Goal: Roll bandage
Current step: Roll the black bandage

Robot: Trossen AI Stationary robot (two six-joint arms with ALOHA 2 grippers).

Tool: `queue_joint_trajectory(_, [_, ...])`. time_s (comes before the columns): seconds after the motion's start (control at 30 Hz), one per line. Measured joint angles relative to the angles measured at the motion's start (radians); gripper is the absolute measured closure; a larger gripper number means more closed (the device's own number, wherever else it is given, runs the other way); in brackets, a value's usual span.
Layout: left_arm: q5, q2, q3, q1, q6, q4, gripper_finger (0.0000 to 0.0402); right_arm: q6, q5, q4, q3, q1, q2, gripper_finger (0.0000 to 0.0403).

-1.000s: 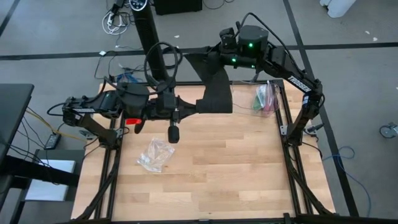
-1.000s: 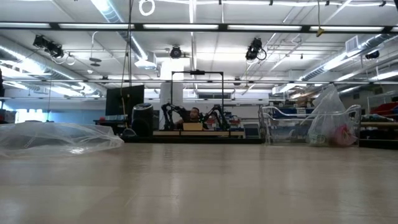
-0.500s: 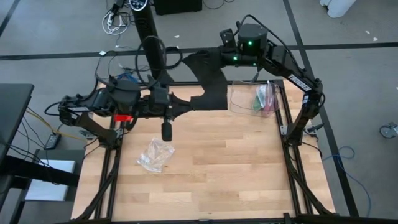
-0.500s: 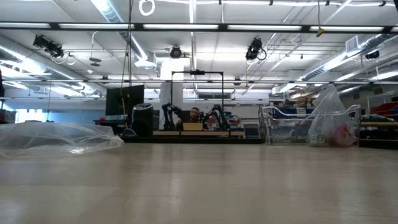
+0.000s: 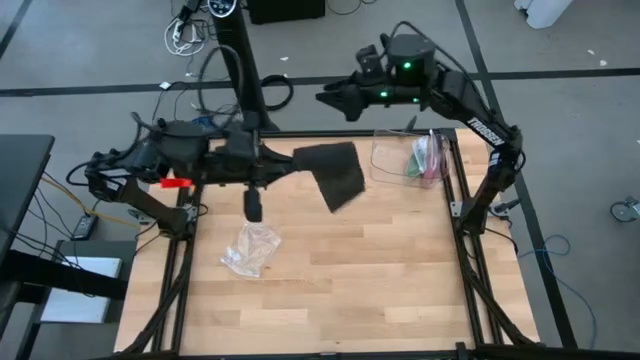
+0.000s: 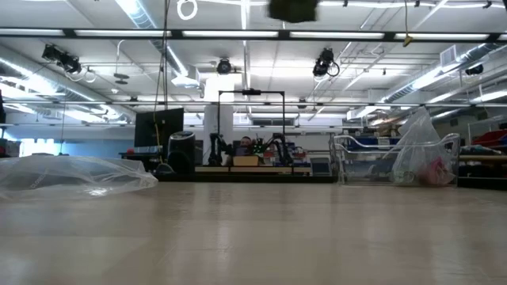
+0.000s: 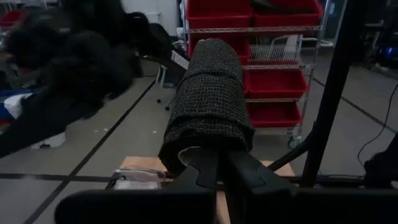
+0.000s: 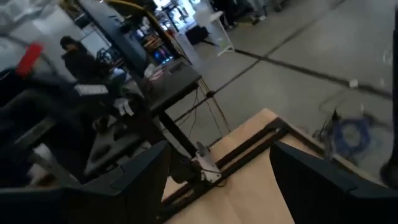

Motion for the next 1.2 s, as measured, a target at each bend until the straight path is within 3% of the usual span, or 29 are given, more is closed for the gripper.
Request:
queue_joint_trajectory(0.23, [-0.001, -0.004, 0.152, 0.002, -0.053, -0.114, 0.0389, -0.230, 0.014, -0.252, 0.001, -0.038, -0.108, 0.0128])
queue_joint_trajectory(0.37, [-0.011, -0.003, 0.214, 0.002, -0.078, -0.137, 0.0389, -0.299, -0.057, -0.314, 0.001, 0.021, -0.135, 0.0134])
queue_joint_trajectory(0.47, [-0.036, -0.003, 0.249, 0.002, -0.081, -0.134, 0.0389, -0.316, -0.053, -0.290, 0.001, 0.099, -0.139, 0.0134])
queue_joint_trajectory(0.73, [-0.110, -0.003, 0.300, 0.004, -0.083, -0.138, 0.0389, -0.279, 0.168, -0.210, 0.000, 0.308, -0.090, 0.0098])
queue_joint_trajectory(0.97, [-0.133, -0.002, 0.321, 0.003, -0.082, -0.163, 0.0389, -0.229, 0.272, -0.151, 0.000, 0.385, -0.083, 0.0064])
queue_joint_trajectory(1.2, [-0.127, -0.001, 0.320, 0.003, -0.081, -0.162, 0.0389, -0.270, 0.439, -0.142, 0.001, 0.433, -0.031, 0.0059])
